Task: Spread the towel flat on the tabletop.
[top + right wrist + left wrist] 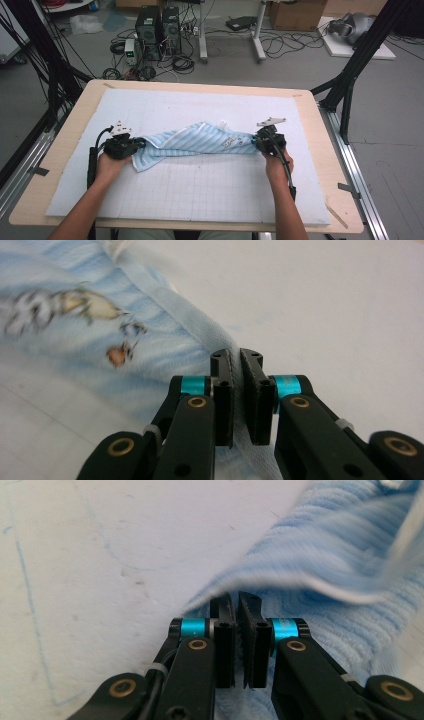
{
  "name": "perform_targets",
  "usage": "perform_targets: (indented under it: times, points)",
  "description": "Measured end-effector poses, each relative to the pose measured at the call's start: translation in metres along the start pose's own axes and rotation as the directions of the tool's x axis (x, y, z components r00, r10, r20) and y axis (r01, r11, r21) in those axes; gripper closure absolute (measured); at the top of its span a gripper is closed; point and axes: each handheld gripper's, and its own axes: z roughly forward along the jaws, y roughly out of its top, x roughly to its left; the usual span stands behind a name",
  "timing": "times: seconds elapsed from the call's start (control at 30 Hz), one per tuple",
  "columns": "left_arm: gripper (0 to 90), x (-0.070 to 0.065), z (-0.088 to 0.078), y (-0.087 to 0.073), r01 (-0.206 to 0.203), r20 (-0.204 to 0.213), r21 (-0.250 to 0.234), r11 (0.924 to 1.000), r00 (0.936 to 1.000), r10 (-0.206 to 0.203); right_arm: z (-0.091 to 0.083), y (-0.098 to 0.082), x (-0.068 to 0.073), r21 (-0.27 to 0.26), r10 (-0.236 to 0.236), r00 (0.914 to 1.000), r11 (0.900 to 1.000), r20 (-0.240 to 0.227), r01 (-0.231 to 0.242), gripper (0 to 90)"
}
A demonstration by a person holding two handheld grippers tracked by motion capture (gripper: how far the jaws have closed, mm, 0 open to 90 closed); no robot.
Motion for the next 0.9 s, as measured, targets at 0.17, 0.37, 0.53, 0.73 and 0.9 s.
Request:
perform_targets:
  times: [0.17, 0.37, 0.53, 0.73, 0.9]
  points:
    - [85.1, 0.003, 0.006, 0.006, -0.015, 0.015, 0.002, 0.9999, 0.9998, 0.015, -0.011, -0.013, -0.017, 0.009, 0.022, 0.999, 1.0, 0.039, -0.022, 84.2]
    - [51.4, 0.001, 0.002, 0.01, 0.022, -0.026, -0.034, 0.9992, 0.9994, -0.023, -0.006, -0.008, -0.006, -0.028, -0.018, 0.9998, 0.999, 0.01, 0.019, 61.0]
    - [47.8, 0.002, -0.01, 0.012, 0.025, -0.026, -0.088, 0.9958, 0.9993, -0.028, -0.001, 0.014, 0.019, -0.147, -0.105, 0.987, 0.985, -0.122, 0.086, 51.8]
    - [45.6, -0.002, -0.017, 0.014, 0.012, 0.002, -0.111, 0.9938, 0.9999, -0.012, 0.021, 0.05, 0.055, -0.175, -0.232, 0.9539, 0.964, -0.19, 0.2, 49.6]
    - [45.6, -0.005, -0.016, 0.015, 0.007, 0.019, -0.114, 0.9934, 0.9998, -0.005, 0.061, 0.071, 0.081, -0.094, -0.298, 0.9165, 0.955, -0.267, 0.283, 46.1]
